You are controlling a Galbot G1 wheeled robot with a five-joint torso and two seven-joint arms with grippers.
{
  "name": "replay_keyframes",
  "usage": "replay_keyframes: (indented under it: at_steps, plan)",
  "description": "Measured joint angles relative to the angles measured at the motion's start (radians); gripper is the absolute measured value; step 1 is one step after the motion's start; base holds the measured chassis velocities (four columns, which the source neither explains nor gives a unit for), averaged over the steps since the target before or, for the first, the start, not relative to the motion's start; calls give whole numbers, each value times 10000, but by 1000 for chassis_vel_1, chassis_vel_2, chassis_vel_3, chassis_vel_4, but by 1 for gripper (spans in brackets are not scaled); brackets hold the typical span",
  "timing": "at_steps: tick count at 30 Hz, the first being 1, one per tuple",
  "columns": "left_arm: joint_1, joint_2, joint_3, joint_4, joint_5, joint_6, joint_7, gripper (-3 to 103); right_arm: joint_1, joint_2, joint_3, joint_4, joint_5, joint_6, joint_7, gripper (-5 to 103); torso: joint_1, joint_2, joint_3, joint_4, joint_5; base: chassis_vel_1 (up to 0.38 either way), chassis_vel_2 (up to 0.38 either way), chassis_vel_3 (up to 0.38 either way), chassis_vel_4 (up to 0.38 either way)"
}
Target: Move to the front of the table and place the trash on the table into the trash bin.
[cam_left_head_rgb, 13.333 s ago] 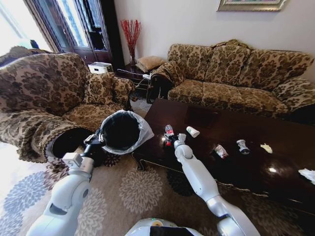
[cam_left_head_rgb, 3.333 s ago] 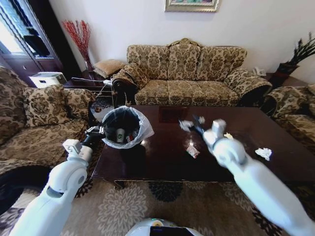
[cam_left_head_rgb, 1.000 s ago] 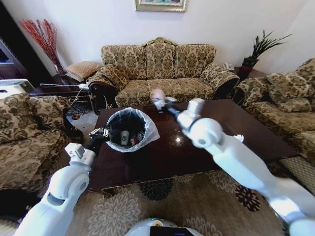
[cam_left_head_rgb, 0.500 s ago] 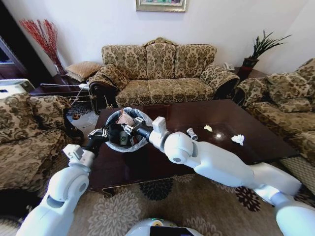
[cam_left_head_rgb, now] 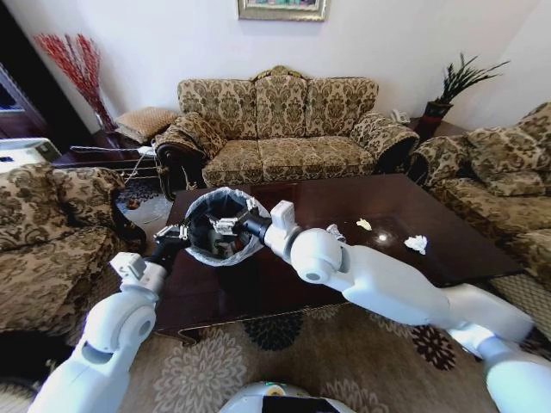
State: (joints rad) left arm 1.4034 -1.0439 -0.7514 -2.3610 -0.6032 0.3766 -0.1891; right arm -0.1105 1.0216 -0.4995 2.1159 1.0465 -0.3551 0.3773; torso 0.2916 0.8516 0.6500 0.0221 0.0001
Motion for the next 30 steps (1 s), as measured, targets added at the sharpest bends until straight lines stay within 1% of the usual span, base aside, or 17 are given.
replay_keyframes:
  at_steps: [1, 3, 4, 6, 7, 9, 10, 12, 13, 14, 15, 16, 18, 19, 21, 23, 30]
  plan:
    - [36, -12, -60, 1, -2, 0, 0, 3, -78, -320, 686, 250, -31, -19, -130, 100, 0, 0, -1, 0, -1, 0, 0, 0, 0]
    - [47, -17, -78, 2, -2, 0, -5, 3, -131, -465, 877, 299, -35, -40, -124, 100, -1, 0, -2, -1, -1, 0, 0, 0, 0]
    - [59, -27, -98, 2, -2, -4, -13, 3, -285, -777, 1182, 377, -47, -69, -60, 100, -1, 1, -2, 2, -2, 0, 0, 0, 0]
    - [46, -31, -101, 3, -2, -5, -18, 3, -1083, -1685, 1838, 448, -351, -202, 252, 100, -2, 1, -2, 1, 1, 0, 0, 0, 0]
    - [46, -31, -101, 3, -2, -5, -18, 3, -1083, -1685, 1838, 448, -351, -202, 252, 100, -2, 1, -2, 1, 1, 0, 0, 0, 0]
    - [36, -64, -104, 6, -1, -12, -29, 3, -2492, -2520, 2468, 450, -1039, -100, 252, 100, -1, 0, -1, -10, 3, 0, 0, 0, 0]
    - [36, -64, -104, 6, -1, -12, -29, 3, -2492, -2520, 2468, 450, -1039, -100, 252, 100, -1, 0, -1, -10, 3, 0, 0, 0, 0]
    - [109, -145, -158, -23, 4, -17, -35, 3, -3745, -2742, 3062, 445, -1649, -61, 255, 100, 0, 0, 0, -11, 9, 0, 0, 0, 0]
    - [169, -241, -205, -79, 7, -18, -81, 3, -5001, -2697, 3884, 336, -2292, -53, 206, 100, 0, 0, -1, -3, 2, -16, -51, -8, 18]
    - [171, -265, -210, -92, 10, -23, -122, 3, -5718, -2599, 4400, 257, -2629, -52, 188, 100, -1, 0, -1, -3, 4, -2, -51, 5, 57]
    - [171, -265, -210, -92, 10, -23, -122, 3, -5718, -2599, 4400, 257, -2629, -52, 188, 100, -1, 0, -1, -3, 4, -2, -51, 5, 57]
    - [166, -275, -208, -108, 13, -27, -162, 3, -6605, -2389, 5018, 147, -2986, -25, 151, 100, -1, 0, -2, 2, -3, 5, -100, 5, 122]
    - [162, -264, -174, -128, 17, -26, -180, 3, -7874, -1913, 5781, -77, -3540, 153, -10, 100, 0, 0, -1, 1, 2, -3, -121, 10, 130]
    - [162, -264, -174, -128, 17, -26, -180, 3, -7874, -1913, 5781, -77, -3540, 153, -10, 100, 0, 0, -1, 1, 2, -11, -121, 6, 139]
    - [164, -245, -152, -161, 20, -24, -192, 3, -8800, -1423, 6458, -301, -4023, 342, -294, 100, 0, 0, 0, -2, 3, -18, -155, 13, 156]
    - [182, -245, -140, -189, 20, -24, -195, 3, -9349, -1119, 6888, -454, -4272, 499, -519, 100, -2, 1, -1, -2, -1, -57, -232, 40, 200]
    - [270, -260, -121, -309, 22, -23, -187, 3, -9847, -832, 7413, -641, -4458, 737, -904, 100, -6, 1, -2, -5, 5, -135, -284, 139, 276]
